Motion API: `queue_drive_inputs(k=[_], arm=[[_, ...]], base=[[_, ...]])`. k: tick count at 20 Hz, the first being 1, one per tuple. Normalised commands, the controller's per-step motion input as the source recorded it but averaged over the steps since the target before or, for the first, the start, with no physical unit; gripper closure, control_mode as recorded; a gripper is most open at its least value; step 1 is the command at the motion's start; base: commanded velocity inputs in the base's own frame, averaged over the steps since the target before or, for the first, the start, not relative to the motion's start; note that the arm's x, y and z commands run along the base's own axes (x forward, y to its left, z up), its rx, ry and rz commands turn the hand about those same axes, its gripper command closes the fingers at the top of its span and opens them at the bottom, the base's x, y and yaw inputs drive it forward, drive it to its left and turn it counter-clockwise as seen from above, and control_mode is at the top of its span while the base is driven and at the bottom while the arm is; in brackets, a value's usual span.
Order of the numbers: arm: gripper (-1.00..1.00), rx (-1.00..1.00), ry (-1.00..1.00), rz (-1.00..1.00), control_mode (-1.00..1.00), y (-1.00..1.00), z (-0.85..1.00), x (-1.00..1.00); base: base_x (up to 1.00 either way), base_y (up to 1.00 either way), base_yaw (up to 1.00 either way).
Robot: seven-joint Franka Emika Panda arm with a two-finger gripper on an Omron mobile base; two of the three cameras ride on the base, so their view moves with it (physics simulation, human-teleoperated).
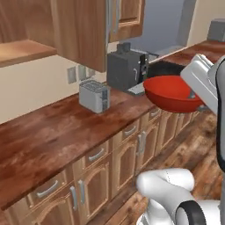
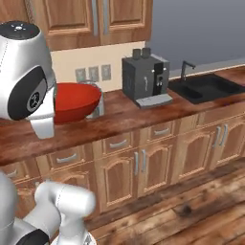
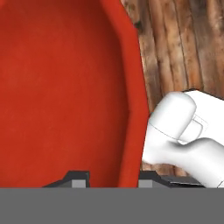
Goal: Pick up the bowls from the cabinet and place each bowl in front of a stool on the dining counter.
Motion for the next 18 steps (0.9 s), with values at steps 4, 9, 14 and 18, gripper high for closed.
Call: queue_drive_inputs(k=[4,9,14,18], arm=[[1.00,0.00,0.00,0.00,1.00,0.00,0.00,0.00],[1.00,0.00,0.00,0.00,1.00,0.00,0.00,0.00],[1.00,0.00,0.00,0.00,1.00,0.00,0.00,0.00],[1.00,0.00,0.00,0.00,1.00,0.00,0.00,0.00]], base=[[0.00,0.00,-1.00],[0.00,0.00,-1.00],[0.03,0.00,-0.95],[0.32,0.00,-0.80]])
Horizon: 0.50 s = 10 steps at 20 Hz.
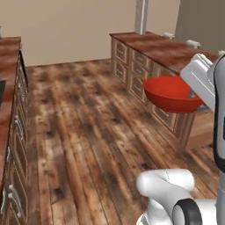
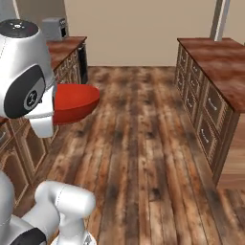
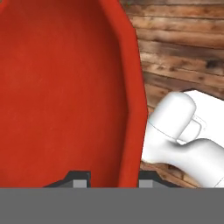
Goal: Pick up the bowls from the cabinet and place each bowl in front of a stool on the dining counter.
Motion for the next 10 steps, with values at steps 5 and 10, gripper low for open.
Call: queue_drive_inputs(k=[5,10], arm=[[1.00,0.00,0.00,0.00,1.00,0.00,0.00,0.00],[1.00,0.00,0.00,0.00,1.00,0.00,0.00,0.00]], base=[[0.80,-0.13,-0.58],[1.00,-0.98,-0.11]])
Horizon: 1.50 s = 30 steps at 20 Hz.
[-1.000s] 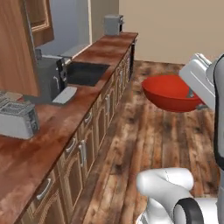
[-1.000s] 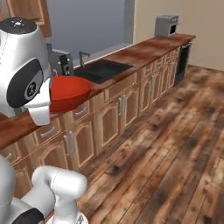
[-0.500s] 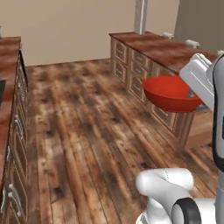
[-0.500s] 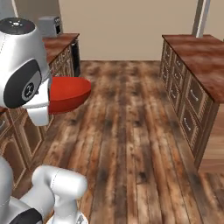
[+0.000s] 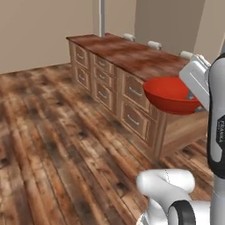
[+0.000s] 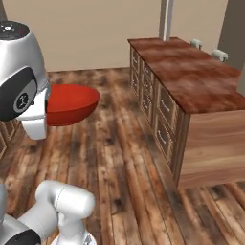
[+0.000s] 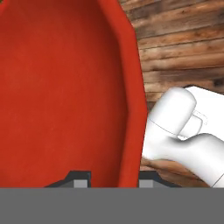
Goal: Pick up the bowls from the cabinet and place each bowl in front of a stool on the dining counter.
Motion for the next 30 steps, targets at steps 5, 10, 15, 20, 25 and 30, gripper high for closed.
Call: queue_drive_inputs(k=[5,10,15,20,25,30], arm=[[1.00,0.00,0.00,0.00,1.00,0.00,0.00,0.00],[1.00,0.00,0.00,0.00,1.00,0.00,0.00,0.00],[1.00,0.00,0.00,0.00,1.00,0.00,0.00,0.00],[1.00,0.00,0.00,0.00,1.00,0.00,0.00,0.00],[1.00,0.00,0.00,0.00,1.00,0.00,0.00,0.00],[1.00,0.00,0.00,0.00,1.00,0.00,0.00,0.00]], base=[[0.96,-1.00,-0.03],[0.53,-1.00,-0.30],[0.56,-1.00,-0.27],[0.64,-1.00,-0.22],[0.81,-1.00,-0.28],[0.97,-1.00,-0.24]])
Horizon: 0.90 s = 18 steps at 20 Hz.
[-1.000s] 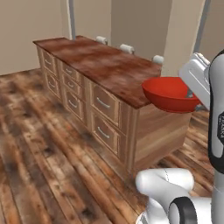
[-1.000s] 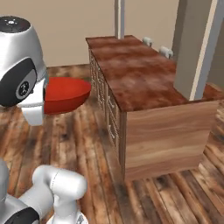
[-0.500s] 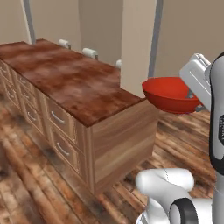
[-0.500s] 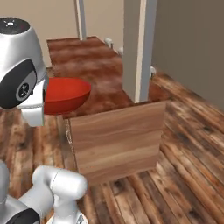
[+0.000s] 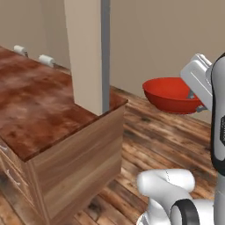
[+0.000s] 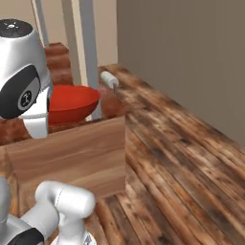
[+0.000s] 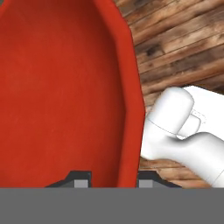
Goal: Pick up the bowls from the cabinet and place each bowl in front of a stool on the dining counter.
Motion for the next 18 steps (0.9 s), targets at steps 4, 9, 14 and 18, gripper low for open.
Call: queue_drive_inputs(k=[4,9,14,18], arm=[[1.00,0.00,0.00,0.00,1.00,0.00,0.00,0.00],[1.00,0.00,0.00,0.00,1.00,0.00,0.00,0.00],[1.00,0.00,0.00,0.00,1.00,0.00,0.00,0.00],[1.00,0.00,0.00,0.00,1.00,0.00,0.00,0.00]], base=[[1.00,-1.00,-0.07],[1.00,-1.00,0.01],[1.00,-0.98,0.07],[1.00,-0.72,0.30]])
